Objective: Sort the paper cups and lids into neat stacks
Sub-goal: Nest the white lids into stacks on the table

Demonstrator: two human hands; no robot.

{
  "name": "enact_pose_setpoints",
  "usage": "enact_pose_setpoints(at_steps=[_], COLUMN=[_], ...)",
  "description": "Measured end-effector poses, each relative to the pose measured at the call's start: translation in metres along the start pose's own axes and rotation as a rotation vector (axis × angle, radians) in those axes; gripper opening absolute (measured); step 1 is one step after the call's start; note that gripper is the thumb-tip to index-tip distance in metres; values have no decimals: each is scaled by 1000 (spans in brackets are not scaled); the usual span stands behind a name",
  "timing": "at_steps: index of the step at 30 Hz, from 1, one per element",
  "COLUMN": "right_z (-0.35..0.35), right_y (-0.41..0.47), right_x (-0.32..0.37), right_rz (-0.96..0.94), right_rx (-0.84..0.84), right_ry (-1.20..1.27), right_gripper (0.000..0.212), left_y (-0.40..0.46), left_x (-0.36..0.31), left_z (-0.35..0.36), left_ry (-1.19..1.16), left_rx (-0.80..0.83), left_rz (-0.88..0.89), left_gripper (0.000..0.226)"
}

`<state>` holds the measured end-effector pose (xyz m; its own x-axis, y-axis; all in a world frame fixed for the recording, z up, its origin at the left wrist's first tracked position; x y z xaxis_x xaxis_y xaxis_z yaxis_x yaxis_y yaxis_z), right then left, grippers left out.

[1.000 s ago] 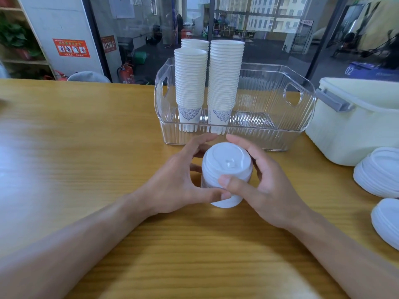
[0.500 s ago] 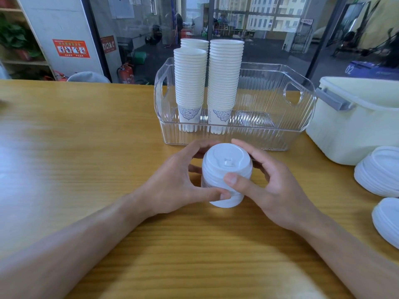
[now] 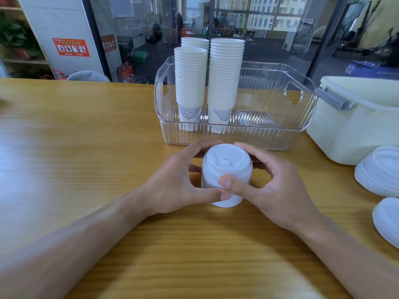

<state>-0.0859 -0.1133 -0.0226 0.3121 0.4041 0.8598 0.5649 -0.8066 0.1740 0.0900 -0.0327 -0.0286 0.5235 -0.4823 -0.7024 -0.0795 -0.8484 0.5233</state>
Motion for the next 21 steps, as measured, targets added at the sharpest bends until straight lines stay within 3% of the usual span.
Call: enact_pose_setpoints(at_steps=[9,21], right_z=[-1,-8], right_y=[1,2], right_x=[-1,-4], right_rz=[-35,-34], right_rx=[77,118], right_ry=[68,7], right_gripper=[68,72], left_y=[1,1], left_x=[-3,-1], left_z=[-3,-5], left_ry=[-72,-103], left_rx=[-44,20], left_rz=[-7,-14], left_gripper=[65,69])
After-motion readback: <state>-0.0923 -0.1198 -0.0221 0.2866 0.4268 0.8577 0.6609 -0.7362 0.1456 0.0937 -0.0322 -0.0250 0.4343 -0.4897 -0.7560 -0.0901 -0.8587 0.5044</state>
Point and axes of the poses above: each hand's wrist, its own y-axis towards the middle knuckle, its own z-axis out of the palm, x = y × z, the point moved 5 cm from there along y, towards the middle knuckle, and after that the axes turned 15 degrees about z, right-handed, at the moved point
